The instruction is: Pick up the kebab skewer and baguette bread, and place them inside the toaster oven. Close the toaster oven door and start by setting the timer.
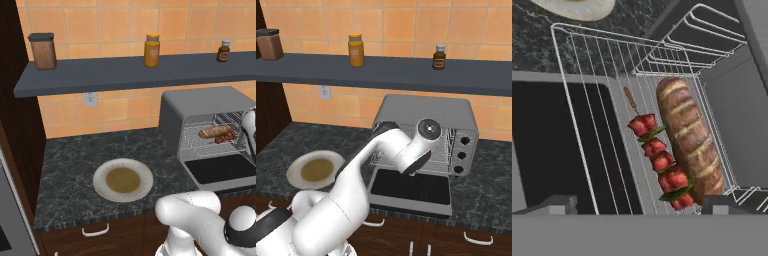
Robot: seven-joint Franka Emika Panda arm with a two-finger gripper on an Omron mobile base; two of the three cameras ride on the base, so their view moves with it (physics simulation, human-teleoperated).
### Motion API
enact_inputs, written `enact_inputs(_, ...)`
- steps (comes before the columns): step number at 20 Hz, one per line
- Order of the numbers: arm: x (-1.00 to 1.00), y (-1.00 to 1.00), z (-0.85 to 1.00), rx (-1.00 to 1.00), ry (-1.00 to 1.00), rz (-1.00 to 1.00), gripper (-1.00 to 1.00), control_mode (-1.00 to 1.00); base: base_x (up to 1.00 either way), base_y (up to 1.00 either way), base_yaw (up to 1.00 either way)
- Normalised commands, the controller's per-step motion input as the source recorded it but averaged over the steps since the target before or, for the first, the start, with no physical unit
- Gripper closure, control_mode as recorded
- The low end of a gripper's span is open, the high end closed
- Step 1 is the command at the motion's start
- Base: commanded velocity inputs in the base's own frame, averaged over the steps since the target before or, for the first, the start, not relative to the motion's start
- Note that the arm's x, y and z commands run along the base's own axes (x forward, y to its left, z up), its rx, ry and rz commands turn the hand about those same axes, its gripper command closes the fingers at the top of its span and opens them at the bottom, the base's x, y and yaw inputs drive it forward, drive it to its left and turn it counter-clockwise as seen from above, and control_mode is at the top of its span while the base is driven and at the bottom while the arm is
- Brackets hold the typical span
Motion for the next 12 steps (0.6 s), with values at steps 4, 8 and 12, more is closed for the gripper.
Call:
enact_inputs(4,-0.65,0.03,0.0,0.38,0.0,-0.47,-1.0,-1.0,0.0,0.0,0.0)
enact_inputs(8,-0.31,0.31,0.0,0.32,0.0,-0.57,-1.0,-1.0,0.0,0.0,0.0)
enact_inputs(12,-0.3,0.17,0.0,0.39,0.0,-0.56,-1.0,-1.0,0.0,0.0,0.0)
